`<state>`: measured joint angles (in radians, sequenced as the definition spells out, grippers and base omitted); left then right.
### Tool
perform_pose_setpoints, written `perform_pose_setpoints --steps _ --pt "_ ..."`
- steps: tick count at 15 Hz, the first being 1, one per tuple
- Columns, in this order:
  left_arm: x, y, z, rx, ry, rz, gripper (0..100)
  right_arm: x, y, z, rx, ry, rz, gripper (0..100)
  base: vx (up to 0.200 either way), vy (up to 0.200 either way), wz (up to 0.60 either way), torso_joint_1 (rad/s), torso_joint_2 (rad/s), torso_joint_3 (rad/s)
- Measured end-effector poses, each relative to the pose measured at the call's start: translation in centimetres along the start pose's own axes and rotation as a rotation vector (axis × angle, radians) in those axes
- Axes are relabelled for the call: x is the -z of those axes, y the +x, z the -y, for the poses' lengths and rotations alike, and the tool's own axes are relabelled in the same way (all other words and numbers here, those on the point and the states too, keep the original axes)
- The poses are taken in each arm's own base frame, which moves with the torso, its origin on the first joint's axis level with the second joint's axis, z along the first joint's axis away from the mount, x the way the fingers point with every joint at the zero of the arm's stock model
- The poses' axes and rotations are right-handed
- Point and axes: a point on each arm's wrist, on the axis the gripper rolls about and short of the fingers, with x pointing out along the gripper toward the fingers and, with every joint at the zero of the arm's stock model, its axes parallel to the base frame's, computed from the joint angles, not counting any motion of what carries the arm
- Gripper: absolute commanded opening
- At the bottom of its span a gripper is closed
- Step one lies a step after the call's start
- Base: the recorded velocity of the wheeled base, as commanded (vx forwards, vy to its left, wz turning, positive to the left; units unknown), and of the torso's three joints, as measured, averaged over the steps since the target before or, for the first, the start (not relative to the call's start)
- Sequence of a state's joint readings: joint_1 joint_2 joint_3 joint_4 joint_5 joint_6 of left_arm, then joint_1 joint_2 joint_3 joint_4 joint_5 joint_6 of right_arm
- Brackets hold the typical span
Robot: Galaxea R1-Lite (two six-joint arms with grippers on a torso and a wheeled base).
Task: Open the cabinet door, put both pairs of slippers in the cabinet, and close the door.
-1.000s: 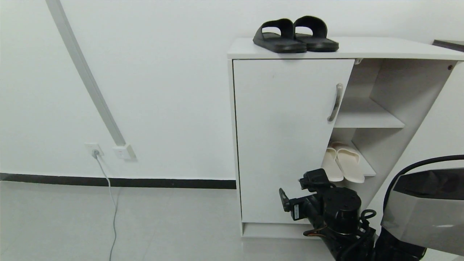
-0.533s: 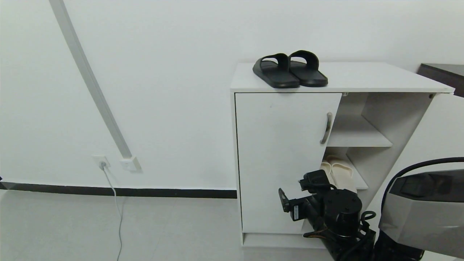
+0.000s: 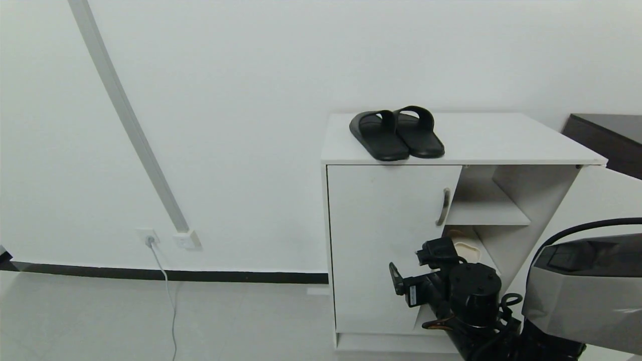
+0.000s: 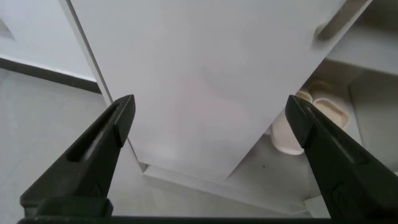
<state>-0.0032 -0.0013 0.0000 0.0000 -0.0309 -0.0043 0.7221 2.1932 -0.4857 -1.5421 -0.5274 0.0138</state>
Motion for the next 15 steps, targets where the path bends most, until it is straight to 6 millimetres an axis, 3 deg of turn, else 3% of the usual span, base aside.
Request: perform_pose_setpoints --steps 15 --pt "0.00 0.00 0.00 0.000 0.000 0.000 0 -0.02 0.14 0.12 0.005 0.001 0.002 100 0.000 0.000 0.00 0.231 -0.55 -0.319"
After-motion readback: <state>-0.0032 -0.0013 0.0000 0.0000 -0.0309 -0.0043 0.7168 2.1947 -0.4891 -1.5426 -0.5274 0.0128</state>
